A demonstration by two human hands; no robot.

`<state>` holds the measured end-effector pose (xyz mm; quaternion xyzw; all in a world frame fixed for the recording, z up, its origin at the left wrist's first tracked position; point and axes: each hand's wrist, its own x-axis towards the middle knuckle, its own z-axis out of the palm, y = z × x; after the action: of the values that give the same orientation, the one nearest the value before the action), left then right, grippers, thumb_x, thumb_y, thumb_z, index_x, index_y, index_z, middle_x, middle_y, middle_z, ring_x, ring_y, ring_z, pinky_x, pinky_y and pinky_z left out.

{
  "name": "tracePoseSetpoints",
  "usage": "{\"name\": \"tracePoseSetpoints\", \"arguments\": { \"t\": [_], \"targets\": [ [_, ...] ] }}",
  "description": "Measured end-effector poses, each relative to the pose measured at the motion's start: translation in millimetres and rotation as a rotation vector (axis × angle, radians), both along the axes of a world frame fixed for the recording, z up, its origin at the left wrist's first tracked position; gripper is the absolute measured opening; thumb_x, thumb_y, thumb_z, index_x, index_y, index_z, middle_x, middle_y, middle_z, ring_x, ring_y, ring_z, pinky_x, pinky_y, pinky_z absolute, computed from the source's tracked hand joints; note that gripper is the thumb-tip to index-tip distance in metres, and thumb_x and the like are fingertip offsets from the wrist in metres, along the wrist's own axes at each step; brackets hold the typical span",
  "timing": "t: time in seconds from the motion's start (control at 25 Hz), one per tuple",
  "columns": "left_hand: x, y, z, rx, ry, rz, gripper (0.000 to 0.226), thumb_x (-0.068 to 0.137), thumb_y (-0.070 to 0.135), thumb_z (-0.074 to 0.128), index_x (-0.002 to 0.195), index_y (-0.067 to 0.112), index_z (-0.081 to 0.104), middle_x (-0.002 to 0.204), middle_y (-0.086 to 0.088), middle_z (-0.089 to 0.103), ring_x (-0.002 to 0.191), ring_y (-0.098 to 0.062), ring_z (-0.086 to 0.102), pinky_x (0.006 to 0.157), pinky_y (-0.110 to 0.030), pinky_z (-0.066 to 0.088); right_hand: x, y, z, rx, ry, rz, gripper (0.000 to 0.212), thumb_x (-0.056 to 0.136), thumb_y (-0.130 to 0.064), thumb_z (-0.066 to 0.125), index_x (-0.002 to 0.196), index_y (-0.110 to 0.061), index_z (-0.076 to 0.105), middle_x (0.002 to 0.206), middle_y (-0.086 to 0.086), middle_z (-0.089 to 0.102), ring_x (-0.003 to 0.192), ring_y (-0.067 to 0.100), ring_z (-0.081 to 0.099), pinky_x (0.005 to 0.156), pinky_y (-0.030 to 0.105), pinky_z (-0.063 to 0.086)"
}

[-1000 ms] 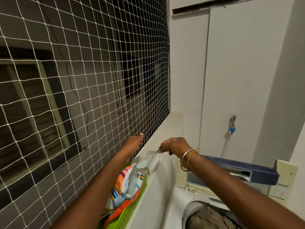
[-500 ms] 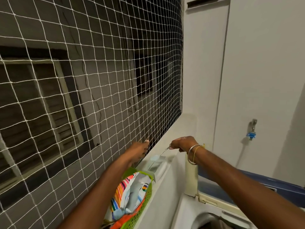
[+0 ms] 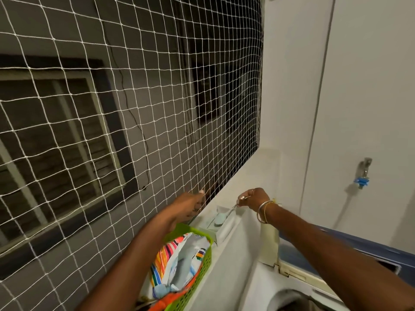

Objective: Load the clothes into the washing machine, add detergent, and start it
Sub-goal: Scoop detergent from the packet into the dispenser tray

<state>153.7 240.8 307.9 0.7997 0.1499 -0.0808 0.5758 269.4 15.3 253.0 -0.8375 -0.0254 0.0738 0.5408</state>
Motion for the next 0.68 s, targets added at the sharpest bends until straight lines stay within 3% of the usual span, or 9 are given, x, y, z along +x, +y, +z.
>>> {"name": "tracePoseSetpoints", "arguments": {
  "t": [0.08, 0.2, 0.32, 0.4, 0.44, 0.56, 0.68],
  "targets": [
    [-1, 3, -3, -0.018, 0.002, 0.002, 0.054, 0.100, 0.049, 0.045, 0.134, 0.008, 0.053, 0.140, -0.011, 0.055, 0.122, -0.030, 0.055, 0.107, -0.042, 0.041, 0, 5, -5, -0.047, -0.100, -0.003, 0.014, 0.067, -0.006, 0.083, 0.069, -0.017, 0.074, 0.074, 0.001, 0.075, 0.083, 0.025, 0.072, 0.087, 0.041, 0.058],
    [-7, 1, -2, -0.015, -0.007, -0.011, 0.051, 0.101, 0.048, 0.044, 0.132, 0.008, 0.053, 0.129, -0.008, 0.058, 0.108, -0.024, 0.056, 0.098, -0.036, 0.044, -7, 9, 0, -0.188, -0.240, 0.005, 0.015, 0.074, -0.014, 0.075, 0.068, -0.027, 0.071, 0.071, -0.011, 0.072, 0.077, 0.015, 0.069, 0.084, 0.037, 0.057],
    [-9, -1, -2, -0.048, -0.020, -0.018, 0.031, 0.100, 0.048, 0.046, 0.106, 0.020, 0.058, 0.098, 0.000, 0.054, 0.079, -0.015, 0.053, 0.070, -0.028, 0.042, -15, 9, 4, -0.282, -0.406, -0.027, 0.022, 0.080, -0.016, 0.072, 0.068, -0.033, 0.065, 0.062, -0.021, 0.064, 0.067, -0.001, 0.059, 0.081, 0.030, 0.049],
    [-11, -2, 0, -0.079, -0.019, -0.005, 0.027, 0.100, 0.048, 0.047, 0.092, 0.024, 0.056, 0.085, 0.004, 0.049, 0.069, -0.010, 0.046, 0.061, -0.023, 0.035, -24, 8, 6, -0.295, -0.501, -0.057, 0.025, 0.081, -0.017, 0.073, 0.068, -0.036, 0.063, 0.060, -0.021, 0.062, 0.065, -0.006, 0.056, 0.079, 0.030, 0.046],
    [-12, -2, 0, -0.078, -0.027, 0.001, 0.028, 0.100, 0.048, 0.046, 0.091, 0.023, 0.057, 0.084, 0.004, 0.049, 0.069, -0.012, 0.046, 0.062, -0.024, 0.036, -28, 6, 7, -0.272, -0.531, -0.075, 0.026, 0.081, -0.017, 0.074, 0.068, -0.037, 0.064, 0.062, -0.020, 0.064, 0.067, -0.005, 0.058, 0.079, 0.031, 0.046],
    [-19, -5, 4, -0.016, -0.053, 0.027, 0.041, 0.100, 0.047, 0.045, 0.113, 0.012, 0.062, 0.103, -0.003, 0.061, 0.090, -0.020, 0.058, 0.080, -0.032, 0.046, -41, -2, 13, -0.134, -0.529, -0.117, 0.023, 0.079, -0.018, 0.076, 0.070, -0.036, 0.067, 0.070, -0.015, 0.069, 0.074, 0.007, 0.066, 0.079, 0.032, 0.051],
    [-28, -7, 10, -0.013, -0.077, 0.021, 0.040, 0.101, 0.047, 0.043, 0.109, 0.012, 0.061, 0.103, -0.005, 0.061, 0.081, -0.017, 0.053, 0.066, -0.027, 0.041, -62, -11, 24, 0.103, -0.398, -0.146, 0.011, 0.072, -0.011, 0.076, 0.071, -0.022, 0.076, 0.074, -0.006, 0.074, 0.078, 0.016, 0.071, 0.082, 0.036, 0.056]
  ]
}}
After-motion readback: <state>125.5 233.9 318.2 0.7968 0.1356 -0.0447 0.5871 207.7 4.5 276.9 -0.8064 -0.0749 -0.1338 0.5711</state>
